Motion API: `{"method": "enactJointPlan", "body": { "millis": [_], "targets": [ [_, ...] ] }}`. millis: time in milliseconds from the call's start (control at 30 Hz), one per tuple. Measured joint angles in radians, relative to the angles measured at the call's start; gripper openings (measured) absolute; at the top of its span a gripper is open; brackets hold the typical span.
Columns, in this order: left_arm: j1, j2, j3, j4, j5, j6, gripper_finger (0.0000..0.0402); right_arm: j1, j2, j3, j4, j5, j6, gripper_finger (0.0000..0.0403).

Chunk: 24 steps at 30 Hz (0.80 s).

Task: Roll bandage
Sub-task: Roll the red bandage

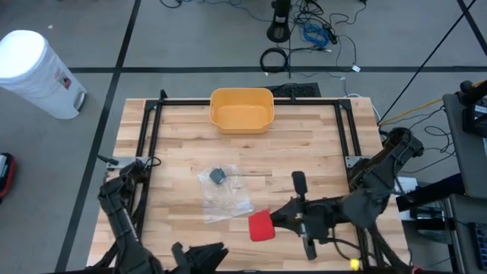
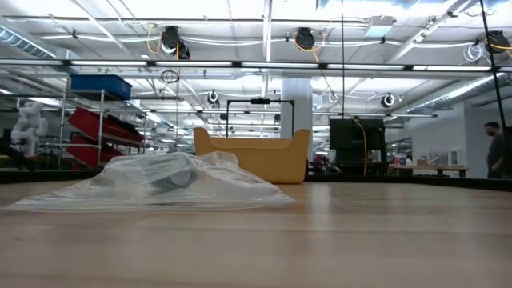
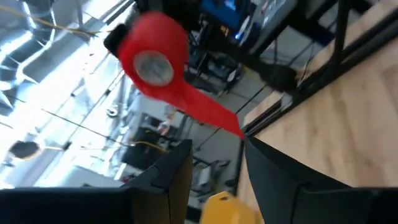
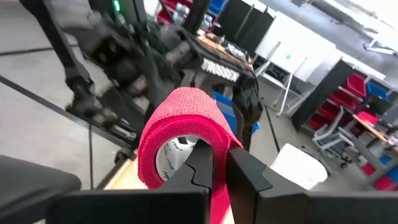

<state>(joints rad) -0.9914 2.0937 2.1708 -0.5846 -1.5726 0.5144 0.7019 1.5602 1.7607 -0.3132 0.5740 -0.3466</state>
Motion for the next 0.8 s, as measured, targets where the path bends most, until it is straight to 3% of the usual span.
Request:
{"method": "enactJointPlan", "body": {
  "millis": [133, 300, 567, 800],
  "targets": [
    [-0.013, 0.0, 0.006, 0.074, 0.059, 0.041, 0.0155, -0.04, 0.013, 0.0, -0.004, 0.001, 0.002, 0.0018],
    [0.024, 0.0, 0.084, 0.139, 0.403, 0.051, 0.0155, -0.078, -0.039, 0.0, -0.014, -0.005, -0.005, 0.0018],
    [0.191, -0.001, 0.13, 0.343, 0.882, 0.12, 0.0155, -0.106, -0.154, 0.0, -0.204, -0.079, 0.074, 0.0018],
    [0.243, -0.04, 0.129, 0.33, 0.893, 0.126, 0.0155, -0.106, -0.207, -0.016, -0.338, -0.079, 0.149, 0.0018]
  ]
}}
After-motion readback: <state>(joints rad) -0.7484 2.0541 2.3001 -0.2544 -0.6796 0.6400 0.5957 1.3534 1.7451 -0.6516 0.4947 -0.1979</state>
